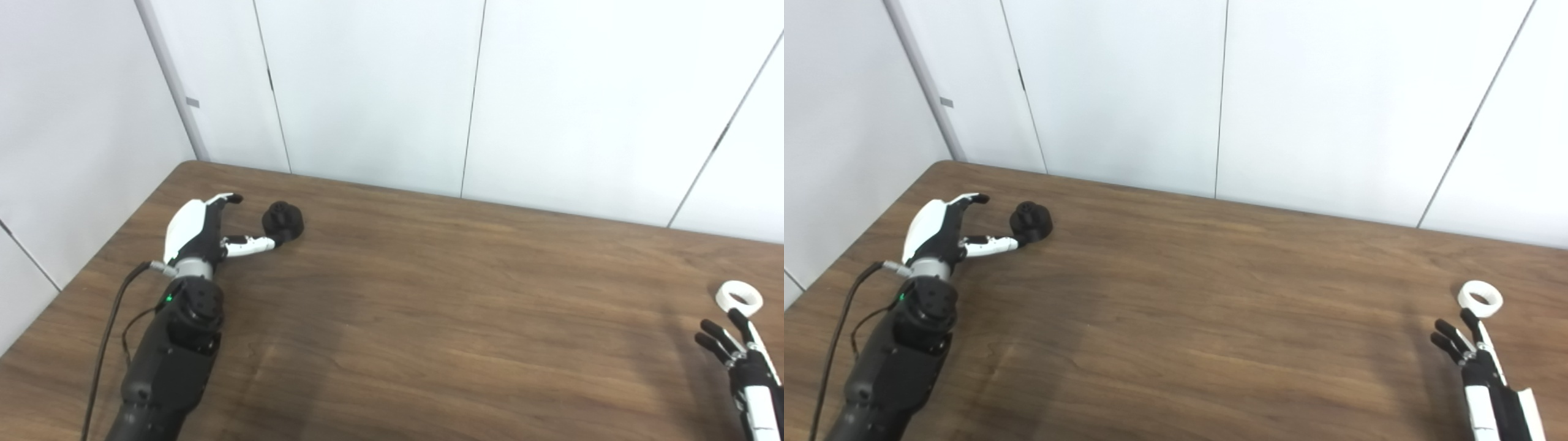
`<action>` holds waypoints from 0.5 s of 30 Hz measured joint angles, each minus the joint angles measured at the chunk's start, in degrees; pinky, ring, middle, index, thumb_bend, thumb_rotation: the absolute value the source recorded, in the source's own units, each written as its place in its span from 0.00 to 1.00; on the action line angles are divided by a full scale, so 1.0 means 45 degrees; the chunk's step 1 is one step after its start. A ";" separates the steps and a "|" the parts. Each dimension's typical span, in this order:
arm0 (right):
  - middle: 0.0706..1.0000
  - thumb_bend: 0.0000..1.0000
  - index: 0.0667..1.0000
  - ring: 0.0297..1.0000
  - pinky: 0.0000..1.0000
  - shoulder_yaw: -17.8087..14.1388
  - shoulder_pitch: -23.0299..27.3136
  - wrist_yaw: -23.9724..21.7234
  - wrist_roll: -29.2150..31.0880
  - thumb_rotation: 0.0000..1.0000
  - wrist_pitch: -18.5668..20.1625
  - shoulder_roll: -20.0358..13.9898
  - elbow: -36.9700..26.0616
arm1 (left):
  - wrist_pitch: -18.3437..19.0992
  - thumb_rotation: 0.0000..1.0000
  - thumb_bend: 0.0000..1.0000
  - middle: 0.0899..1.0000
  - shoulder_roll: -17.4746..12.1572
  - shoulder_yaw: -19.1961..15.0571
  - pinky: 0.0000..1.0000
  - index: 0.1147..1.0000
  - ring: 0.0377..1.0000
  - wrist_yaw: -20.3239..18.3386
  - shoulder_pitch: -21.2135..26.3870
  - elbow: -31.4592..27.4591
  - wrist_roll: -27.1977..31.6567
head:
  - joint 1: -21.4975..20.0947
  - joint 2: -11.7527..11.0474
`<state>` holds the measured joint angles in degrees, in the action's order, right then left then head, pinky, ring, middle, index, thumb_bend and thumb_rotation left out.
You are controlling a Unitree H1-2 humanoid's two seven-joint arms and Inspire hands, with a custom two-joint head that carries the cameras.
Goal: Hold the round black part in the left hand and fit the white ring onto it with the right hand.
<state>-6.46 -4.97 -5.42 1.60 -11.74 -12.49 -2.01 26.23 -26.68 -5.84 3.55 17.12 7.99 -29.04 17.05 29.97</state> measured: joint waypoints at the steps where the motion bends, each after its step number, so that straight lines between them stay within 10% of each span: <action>1: 0.88 0.57 0.96 0.87 1.00 0.0000 0.0000 0.0000 -0.0001 1.00 -0.0003 0.0000 0.0001 | -0.0013 0.28 0.99 0.90 -0.0087 0.0131 1.00 0.80 0.95 0.0007 0.0148 0.0278 -0.0040 | 0.0000 0.0000; 15: 0.86 0.57 0.95 0.84 1.00 -0.0002 -0.0018 0.0001 -0.0049 1.00 -0.0023 0.0001 -0.0009 | -0.0081 0.33 1.00 0.93 -0.0936 0.1446 1.00 0.80 0.99 -0.0072 0.1483 0.3110 -0.0147 | -0.0156 0.0000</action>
<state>-6.47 -5.05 -5.41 1.38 -11.85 -12.49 -2.06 25.87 -30.89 0.67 3.23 23.80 21.98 -29.70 16.35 29.97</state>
